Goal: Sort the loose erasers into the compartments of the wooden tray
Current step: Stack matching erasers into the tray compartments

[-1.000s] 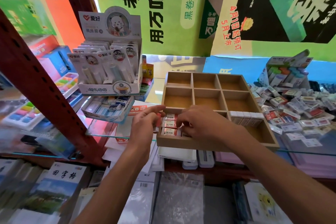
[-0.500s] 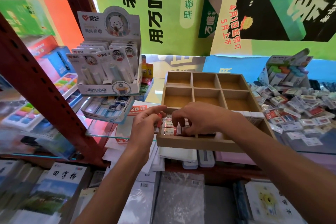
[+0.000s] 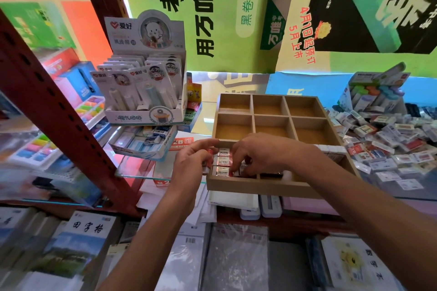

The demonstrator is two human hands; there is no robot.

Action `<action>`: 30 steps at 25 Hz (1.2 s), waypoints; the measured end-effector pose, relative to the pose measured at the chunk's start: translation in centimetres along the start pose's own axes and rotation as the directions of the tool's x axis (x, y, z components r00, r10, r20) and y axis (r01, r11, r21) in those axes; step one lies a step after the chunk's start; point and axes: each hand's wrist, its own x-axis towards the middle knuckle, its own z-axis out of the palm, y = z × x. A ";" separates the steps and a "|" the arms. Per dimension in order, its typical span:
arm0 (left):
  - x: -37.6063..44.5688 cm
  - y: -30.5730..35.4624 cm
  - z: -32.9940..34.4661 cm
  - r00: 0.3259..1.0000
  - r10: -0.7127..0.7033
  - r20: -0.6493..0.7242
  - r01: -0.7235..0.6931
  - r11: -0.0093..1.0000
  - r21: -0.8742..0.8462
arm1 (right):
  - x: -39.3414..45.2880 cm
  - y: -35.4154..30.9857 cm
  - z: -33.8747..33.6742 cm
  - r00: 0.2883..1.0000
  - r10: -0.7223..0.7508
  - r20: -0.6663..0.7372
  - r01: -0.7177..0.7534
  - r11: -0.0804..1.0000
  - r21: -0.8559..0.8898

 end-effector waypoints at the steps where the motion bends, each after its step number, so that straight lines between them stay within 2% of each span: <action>1: 0.0 -0.1 -0.1 1.000 -0.004 0.006 0.004 1.000 0.005 | 0.0 -0.1 0.1 1.000 0.003 -0.004 -0.003 1.000 0.001; 3: 0.0 -0.2 -0.1 0.999 0.004 0.046 -0.006 0.998 0.055 | 0.0 -0.3 0.6 0.999 0.005 -0.035 -0.005 1.000 -0.022; 5: 0.5 -0.3 -0.2 0.990 0.071 0.125 -0.104 0.956 0.274 | -0.2 -0.3 1.0 0.995 0.021 -0.093 -0.020 1.000 0.016; 6: 1.0 -0.3 -0.2 0.977 0.113 0.181 -0.181 0.885 0.428 | -0.5 -0.2 1.0 0.992 0.052 -0.119 -0.039 0.993 0.108; 8: 2.1 0.0 -0.2 0.943 0.143 0.301 -0.318 0.658 0.682 | -1.2 0.4 0.9 0.982 0.117 -0.147 -0.058 0.933 0.354; 10: 3.1 0.6 0.0 0.917 0.102 0.387 -0.389 0.452 0.803 | -1.6 0.6 0.7 0.981 0.134 -0.141 -0.054 0.883 0.467; 13: 4.1 1.5 0.7 0.889 0.030 0.457 -0.448 0.263 0.855 | -0.8 0.4 0.6 0.995 0.075 -0.069 -0.052 0.956 0.290; 15: 4.5 1.7 0.9 0.880 0.007 0.474 -0.467 0.186 0.864 | -0.1 0.1 0.3 0.999 0.044 -0.013 -0.041 0.981 0.190; 24: 4.5 1.3 0.4 0.871 0.009 0.491 -0.484 0.186 0.855 | 0.0 -0.9 0.7 0.999 0.053 -0.009 -0.053 0.998 0.028; 28: 4.5 1.1 0.3 0.872 0.008 0.489 -0.479 0.220 0.850 | -1.2 -0.7 1.8 0.981 0.087 -0.176 -0.078 0.995 0.058; 30: 4.5 0.9 0.3 0.869 0.014 0.494 -0.484 0.226 0.846 | -1.3 -0.6 2.1 0.976 0.116 -0.186 -0.103 0.992 0.077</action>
